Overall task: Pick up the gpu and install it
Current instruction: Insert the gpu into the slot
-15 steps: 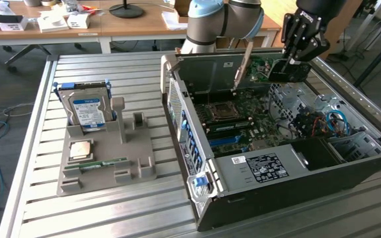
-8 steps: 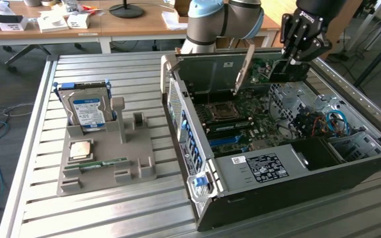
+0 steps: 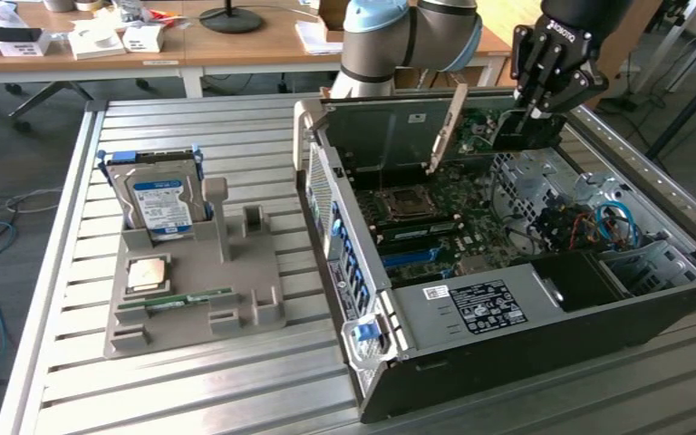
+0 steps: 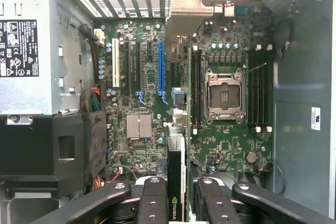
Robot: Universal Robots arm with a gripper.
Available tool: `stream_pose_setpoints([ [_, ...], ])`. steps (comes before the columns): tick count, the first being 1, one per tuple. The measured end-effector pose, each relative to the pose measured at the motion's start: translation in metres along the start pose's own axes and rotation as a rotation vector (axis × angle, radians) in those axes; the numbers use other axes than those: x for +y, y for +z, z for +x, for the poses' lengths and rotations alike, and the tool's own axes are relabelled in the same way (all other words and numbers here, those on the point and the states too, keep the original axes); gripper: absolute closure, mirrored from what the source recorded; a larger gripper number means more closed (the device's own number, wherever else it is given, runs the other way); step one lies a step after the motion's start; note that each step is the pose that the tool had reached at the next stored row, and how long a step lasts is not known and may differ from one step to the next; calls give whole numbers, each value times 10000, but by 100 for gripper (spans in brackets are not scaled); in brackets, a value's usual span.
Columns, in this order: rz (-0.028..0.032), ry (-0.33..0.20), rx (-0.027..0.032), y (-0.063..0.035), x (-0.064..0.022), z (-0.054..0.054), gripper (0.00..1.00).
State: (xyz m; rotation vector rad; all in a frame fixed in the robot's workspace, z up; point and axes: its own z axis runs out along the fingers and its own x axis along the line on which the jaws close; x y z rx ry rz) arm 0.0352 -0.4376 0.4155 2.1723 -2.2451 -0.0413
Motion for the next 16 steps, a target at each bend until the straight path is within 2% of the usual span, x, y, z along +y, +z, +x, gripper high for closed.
stream_pose_setpoints([
  [8,110,-167,3,19,14,0,73],
  [16,127,-308,5,54,44,2,73],
])
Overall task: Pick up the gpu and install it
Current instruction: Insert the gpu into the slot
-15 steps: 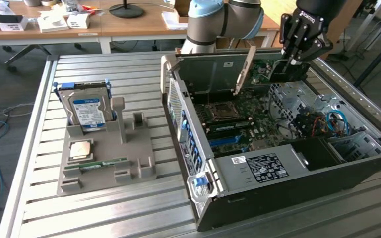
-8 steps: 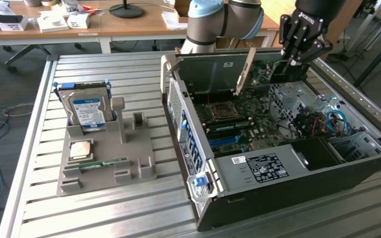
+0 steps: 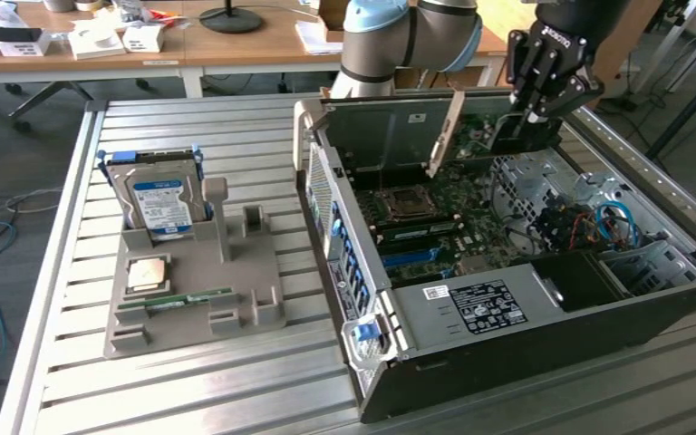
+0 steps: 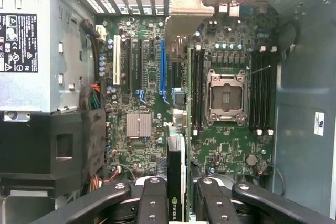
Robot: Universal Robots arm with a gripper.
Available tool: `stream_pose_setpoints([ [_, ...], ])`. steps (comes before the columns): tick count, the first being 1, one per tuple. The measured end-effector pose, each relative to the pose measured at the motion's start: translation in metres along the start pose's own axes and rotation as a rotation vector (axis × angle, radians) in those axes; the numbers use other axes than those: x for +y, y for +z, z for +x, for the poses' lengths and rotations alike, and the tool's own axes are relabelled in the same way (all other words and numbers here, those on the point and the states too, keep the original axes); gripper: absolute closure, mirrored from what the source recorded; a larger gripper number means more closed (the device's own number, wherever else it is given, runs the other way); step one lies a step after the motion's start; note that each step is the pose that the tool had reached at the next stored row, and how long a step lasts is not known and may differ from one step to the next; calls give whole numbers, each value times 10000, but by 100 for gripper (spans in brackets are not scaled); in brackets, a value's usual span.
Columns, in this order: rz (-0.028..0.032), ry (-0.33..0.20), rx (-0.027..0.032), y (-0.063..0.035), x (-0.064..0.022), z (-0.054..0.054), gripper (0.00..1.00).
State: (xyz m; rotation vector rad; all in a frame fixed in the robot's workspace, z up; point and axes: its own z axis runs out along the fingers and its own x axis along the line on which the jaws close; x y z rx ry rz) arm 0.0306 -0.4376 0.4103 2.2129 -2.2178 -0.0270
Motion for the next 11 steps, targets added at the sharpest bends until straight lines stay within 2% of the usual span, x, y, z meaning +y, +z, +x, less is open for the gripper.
stream_pose_setpoints([
  [11,0,-10,-1,8,157,0,73],
])
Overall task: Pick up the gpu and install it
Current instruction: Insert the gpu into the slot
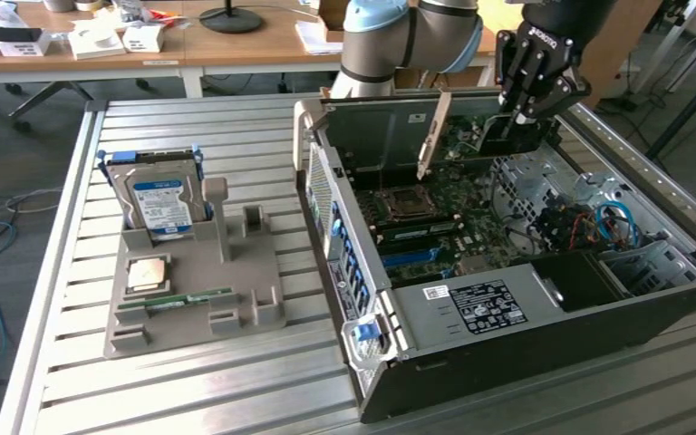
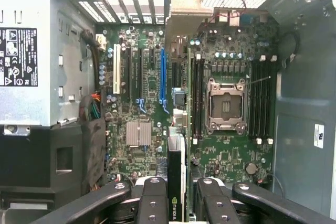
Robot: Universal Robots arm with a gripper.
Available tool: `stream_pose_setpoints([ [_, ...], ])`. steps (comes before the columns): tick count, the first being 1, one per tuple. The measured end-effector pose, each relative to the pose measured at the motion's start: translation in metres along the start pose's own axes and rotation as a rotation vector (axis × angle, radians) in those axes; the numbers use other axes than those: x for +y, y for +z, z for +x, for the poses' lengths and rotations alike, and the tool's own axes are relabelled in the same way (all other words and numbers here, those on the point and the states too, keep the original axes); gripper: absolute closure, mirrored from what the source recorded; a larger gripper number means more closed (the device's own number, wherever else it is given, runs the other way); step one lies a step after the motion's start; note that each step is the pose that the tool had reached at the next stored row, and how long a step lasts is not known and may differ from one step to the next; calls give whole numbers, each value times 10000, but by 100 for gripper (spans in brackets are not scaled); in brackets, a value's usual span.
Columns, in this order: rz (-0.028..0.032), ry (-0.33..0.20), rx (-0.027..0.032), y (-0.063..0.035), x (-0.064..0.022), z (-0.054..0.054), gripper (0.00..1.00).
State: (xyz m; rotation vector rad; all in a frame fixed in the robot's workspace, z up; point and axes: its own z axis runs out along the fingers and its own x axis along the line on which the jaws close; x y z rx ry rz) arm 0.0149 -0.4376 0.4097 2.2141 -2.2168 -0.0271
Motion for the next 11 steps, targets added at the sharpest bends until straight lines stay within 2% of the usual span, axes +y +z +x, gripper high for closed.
stream_pose_setpoints([
  [11,0,28,0,2,51,0,73],
])
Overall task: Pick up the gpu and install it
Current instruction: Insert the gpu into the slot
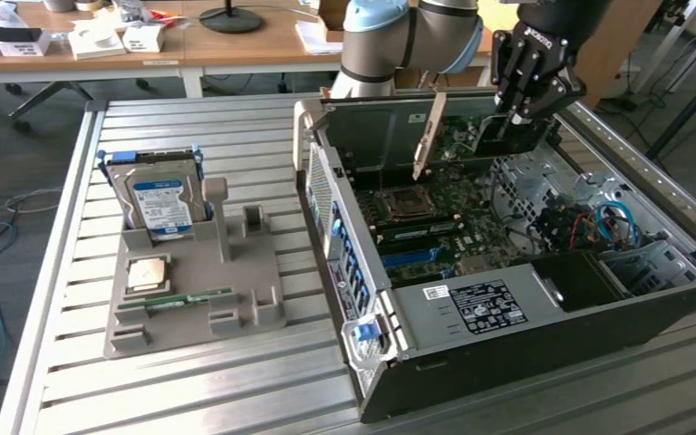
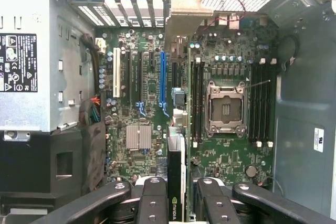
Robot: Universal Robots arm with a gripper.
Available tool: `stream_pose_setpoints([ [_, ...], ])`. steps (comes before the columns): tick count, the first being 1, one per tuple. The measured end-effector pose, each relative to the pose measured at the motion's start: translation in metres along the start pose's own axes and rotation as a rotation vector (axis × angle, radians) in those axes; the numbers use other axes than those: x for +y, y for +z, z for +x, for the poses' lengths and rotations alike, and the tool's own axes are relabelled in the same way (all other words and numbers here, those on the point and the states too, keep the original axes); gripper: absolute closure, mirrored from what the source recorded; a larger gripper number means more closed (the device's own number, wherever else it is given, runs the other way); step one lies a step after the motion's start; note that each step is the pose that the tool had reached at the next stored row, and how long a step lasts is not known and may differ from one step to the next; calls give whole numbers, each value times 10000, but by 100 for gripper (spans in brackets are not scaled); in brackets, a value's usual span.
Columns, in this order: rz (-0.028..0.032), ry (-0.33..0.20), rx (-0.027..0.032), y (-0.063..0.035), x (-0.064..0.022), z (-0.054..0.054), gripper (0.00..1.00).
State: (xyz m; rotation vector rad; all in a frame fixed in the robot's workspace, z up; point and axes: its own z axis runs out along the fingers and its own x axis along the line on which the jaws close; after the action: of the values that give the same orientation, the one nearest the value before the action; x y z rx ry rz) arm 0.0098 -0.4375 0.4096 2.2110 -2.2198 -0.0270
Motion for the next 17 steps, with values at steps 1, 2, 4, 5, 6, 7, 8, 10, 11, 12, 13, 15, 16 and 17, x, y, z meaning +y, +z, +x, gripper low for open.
stream_pose_setpoints([
  [1,0,-1,0,0,0,0,73],
  [2,0,-1,0,0,0,0,73],
  [4,0,1,0,0,2,0,73],
  [5,0,3,0,0,7,0,73],
  [6,0,2,-1,0,12,0,73],
  [7,0,-1,0,1,19,0,73],
  [8,0,0,0,0,28,0,73],
  [10,0,0,0,1,45,0,73],
  [11,0,1,0,1,54,0,73],
  [12,0,0,0,1,57,0,73],
  [13,0,0,0,1,57,0,73],
  [15,0,-2,0,1,57,0,73],
  [16,0,-1,0,1,57,0,73],
  [17,0,0,0,1,57,0,73],
])
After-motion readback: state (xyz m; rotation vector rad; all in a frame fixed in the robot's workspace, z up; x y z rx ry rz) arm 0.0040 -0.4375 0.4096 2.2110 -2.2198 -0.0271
